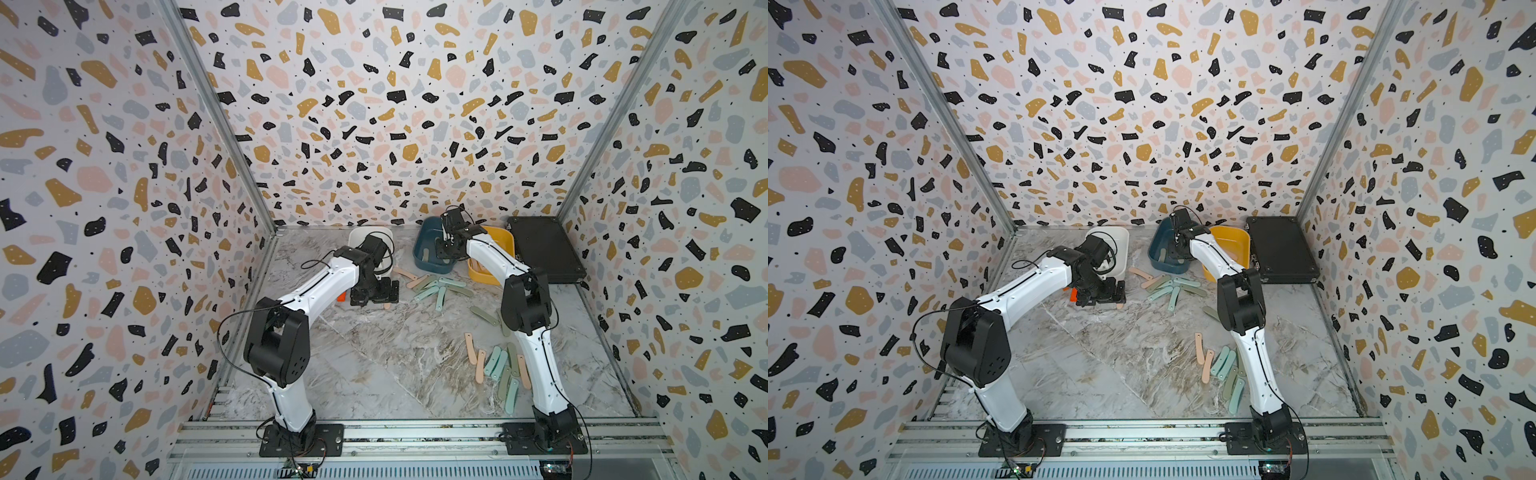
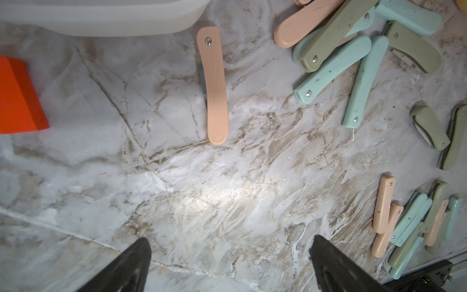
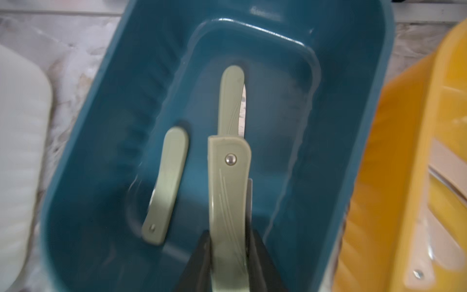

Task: Place the fruit knives into the storage box by color
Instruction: Place the fruit knife in the storage box.

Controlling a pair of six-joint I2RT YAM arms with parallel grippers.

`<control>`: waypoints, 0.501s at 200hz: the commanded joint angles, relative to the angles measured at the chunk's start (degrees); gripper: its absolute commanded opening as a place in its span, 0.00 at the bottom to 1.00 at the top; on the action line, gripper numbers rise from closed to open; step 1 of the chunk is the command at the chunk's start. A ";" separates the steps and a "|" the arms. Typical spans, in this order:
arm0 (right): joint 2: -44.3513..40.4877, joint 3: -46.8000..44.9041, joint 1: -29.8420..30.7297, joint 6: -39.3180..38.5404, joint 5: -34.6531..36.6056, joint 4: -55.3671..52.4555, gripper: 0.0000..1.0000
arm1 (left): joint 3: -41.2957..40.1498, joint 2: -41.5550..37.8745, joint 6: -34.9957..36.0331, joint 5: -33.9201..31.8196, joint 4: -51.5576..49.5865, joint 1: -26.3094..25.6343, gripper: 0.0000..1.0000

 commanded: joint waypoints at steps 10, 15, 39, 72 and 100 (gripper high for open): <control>1.08 4.71 -0.68 -0.10 1.75 -0.08 0.28 | 3.21 2.01 1.57 -2.08 -2.54 0.23 0.99; 1.52 5.50 -0.68 -0.34 1.79 -0.30 0.31 | 3.40 2.38 1.70 -2.36 -2.78 0.27 0.99; 1.61 8.81 -0.77 -1.29 0.29 -3.02 0.49 | 4.45 4.46 2.27 -3.98 -3.84 0.23 0.99; -8.99 -2.37 -0.39 -1.02 -4.32 1.91 0.69 | 6.79 9.37 3.11 -7.06 -6.39 0.23 0.95; -19.96 -16.08 0.52 -1.66 -6.25 7.89 0.86 | 9.27 12.66 3.28 -8.66 -7.24 -0.11 0.85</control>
